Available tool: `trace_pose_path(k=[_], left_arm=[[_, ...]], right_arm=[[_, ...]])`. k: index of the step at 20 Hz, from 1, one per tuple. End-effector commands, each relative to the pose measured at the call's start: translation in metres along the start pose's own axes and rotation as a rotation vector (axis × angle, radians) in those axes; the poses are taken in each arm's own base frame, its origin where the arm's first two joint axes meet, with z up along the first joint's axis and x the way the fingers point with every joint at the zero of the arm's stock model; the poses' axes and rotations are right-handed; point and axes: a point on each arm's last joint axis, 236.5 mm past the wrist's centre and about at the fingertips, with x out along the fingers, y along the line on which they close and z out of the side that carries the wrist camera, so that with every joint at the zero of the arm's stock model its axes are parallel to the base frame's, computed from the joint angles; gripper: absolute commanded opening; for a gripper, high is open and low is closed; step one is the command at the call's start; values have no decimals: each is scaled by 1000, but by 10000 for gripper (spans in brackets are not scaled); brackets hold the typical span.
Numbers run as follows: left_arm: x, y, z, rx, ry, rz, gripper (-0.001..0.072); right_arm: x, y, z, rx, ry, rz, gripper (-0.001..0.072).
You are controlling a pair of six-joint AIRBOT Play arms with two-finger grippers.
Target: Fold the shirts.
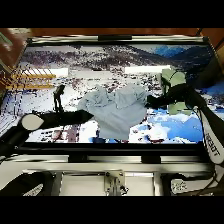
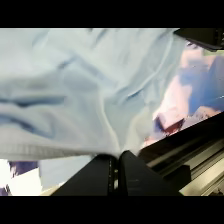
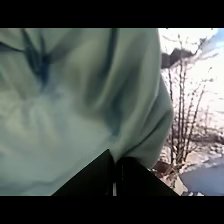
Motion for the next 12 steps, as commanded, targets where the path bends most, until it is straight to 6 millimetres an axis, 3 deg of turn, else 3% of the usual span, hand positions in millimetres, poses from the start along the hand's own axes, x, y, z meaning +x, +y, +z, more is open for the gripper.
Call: trace_pose_path(k=[1, 3, 5, 6, 8, 10, 12], left_arm=[[-52, -48, 65, 264, -122, -61, 33], [-121, -100, 129, 414, -321, -90, 34], [-211, -157, 181, 533, -564, -103, 34], [-253, -184, 194, 587, -666, -109, 34], [-331, -237, 197, 695, -843, -129, 34], [-386, -276, 180, 777, -960, -156, 34], [-417, -297, 158, 822, -1021, -176, 35]], right_arm=[[-82, 64, 40, -277, -188, 23, 61], [-187, 129, 68, -495, -456, 10, 61], [-314, 195, 76, -648, -827, -25, 62], [-379, 226, 65, -692, -1019, -31, 62], [-479, 270, 20, -761, -1299, -29, 62], [-532, 295, -31, -812, -1435, -14, 62], [-550, 307, -70, -809, -1468, 40, 62]])
